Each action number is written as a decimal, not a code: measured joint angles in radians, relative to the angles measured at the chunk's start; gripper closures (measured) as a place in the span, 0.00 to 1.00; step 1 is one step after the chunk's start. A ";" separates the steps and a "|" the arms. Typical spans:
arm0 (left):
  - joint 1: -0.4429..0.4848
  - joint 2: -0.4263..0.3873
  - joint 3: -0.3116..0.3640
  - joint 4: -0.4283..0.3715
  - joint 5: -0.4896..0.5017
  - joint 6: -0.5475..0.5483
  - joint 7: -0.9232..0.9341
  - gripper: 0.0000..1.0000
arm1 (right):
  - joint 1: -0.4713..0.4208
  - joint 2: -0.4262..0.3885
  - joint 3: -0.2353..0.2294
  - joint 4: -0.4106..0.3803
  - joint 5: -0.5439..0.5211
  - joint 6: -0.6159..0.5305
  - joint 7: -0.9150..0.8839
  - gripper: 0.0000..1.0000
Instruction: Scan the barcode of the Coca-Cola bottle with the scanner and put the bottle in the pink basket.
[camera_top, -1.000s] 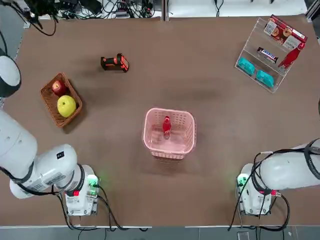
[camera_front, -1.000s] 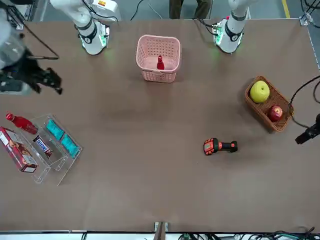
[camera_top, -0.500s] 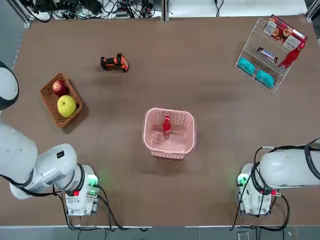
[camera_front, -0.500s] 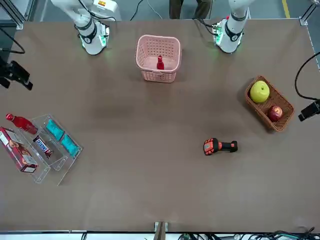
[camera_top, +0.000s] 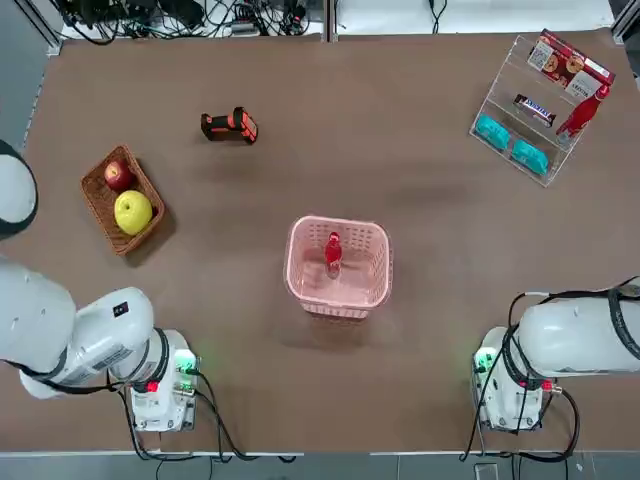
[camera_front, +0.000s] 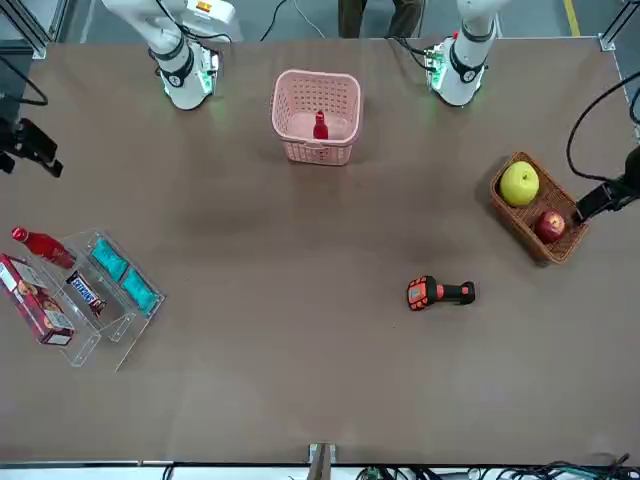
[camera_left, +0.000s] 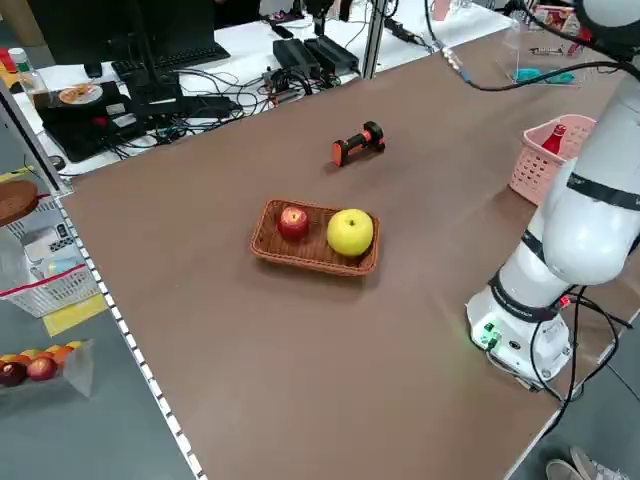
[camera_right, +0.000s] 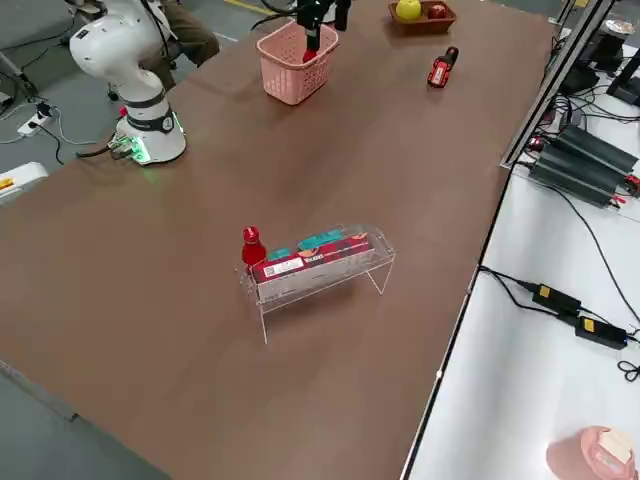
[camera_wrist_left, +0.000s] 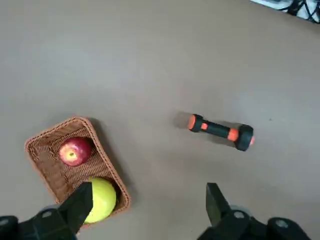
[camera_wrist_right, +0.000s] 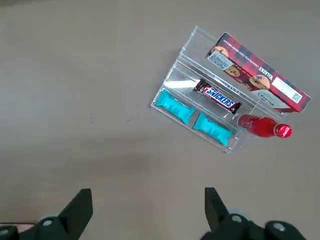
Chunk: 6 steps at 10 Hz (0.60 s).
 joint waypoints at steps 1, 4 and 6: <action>-0.004 -0.012 0.000 0.014 0.000 -0.023 0.024 0.00 | 0.007 0.006 0.001 -0.001 -0.001 -0.011 0.000 0.01; -0.046 -0.016 -0.014 0.056 0.000 -0.073 0.072 0.00 | 0.010 0.024 0.000 -0.002 -0.001 0.001 0.000 0.01; -0.075 0.002 -0.030 0.054 0.001 -0.060 0.039 0.00 | 0.010 0.025 0.000 -0.001 -0.002 0.006 -0.019 0.01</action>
